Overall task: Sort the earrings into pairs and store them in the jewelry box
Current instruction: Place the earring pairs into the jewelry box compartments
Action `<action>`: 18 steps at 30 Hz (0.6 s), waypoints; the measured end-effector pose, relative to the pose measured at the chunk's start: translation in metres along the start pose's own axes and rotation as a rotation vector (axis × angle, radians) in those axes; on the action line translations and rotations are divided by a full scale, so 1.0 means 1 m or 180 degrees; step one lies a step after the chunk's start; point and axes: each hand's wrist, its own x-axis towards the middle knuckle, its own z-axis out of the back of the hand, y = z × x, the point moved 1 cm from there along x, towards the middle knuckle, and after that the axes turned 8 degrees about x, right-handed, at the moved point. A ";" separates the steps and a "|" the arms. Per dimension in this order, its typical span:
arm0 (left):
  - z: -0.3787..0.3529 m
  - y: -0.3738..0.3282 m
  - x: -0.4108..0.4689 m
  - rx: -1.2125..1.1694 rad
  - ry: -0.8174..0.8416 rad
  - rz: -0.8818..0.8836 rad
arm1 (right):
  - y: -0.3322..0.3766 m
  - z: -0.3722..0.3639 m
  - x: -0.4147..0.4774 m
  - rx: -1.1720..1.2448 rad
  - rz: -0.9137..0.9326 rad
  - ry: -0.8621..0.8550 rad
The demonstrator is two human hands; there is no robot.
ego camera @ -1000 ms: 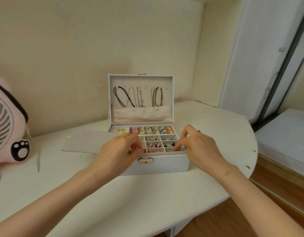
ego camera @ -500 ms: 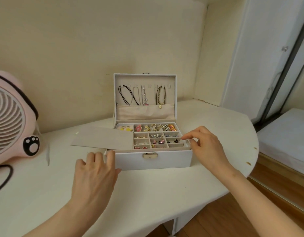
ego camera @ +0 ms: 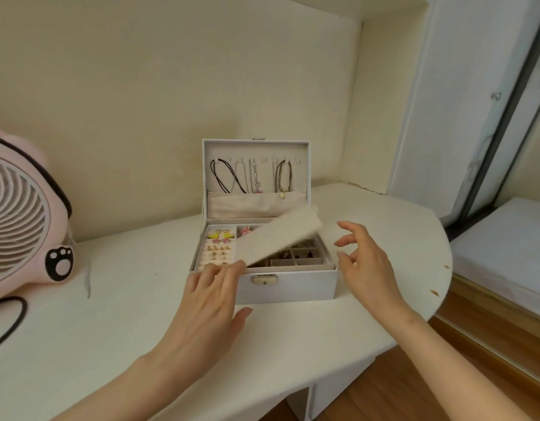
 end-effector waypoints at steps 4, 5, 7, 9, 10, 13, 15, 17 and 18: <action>-0.004 0.000 0.006 -0.0061 -0.0014 0.0021 | -0.003 -0.001 0.002 -0.0472 0.0284 0.0203; -0.005 0.001 0.008 -0.0054 0.0007 0.0015 | -0.003 -0.002 0.004 -0.0585 0.0394 0.0369; -0.006 0.001 0.012 -0.0128 0.0048 -0.0003 | -0.002 -0.005 0.007 -0.0815 0.0630 0.0667; -0.006 0.001 0.015 -0.0359 0.0100 0.0014 | -0.001 -0.007 0.010 -0.1104 0.0749 0.0878; -0.006 0.002 0.016 -0.0442 0.0121 0.0020 | 0.000 -0.007 0.012 -0.1237 0.0756 0.0968; -0.004 0.001 0.019 -0.0592 0.0171 0.0033 | 0.004 -0.010 0.018 -0.1447 0.0787 0.1112; 0.001 0.001 0.022 -0.0807 0.0160 0.0160 | 0.007 -0.010 0.020 -0.1602 0.0830 0.1203; 0.003 0.007 0.030 -0.1098 0.0013 0.0463 | 0.011 -0.007 0.023 -0.1548 0.0715 0.1153; 0.003 0.013 0.036 -0.1228 -0.0082 0.0645 | 0.013 -0.005 0.026 -0.1345 0.0550 0.0996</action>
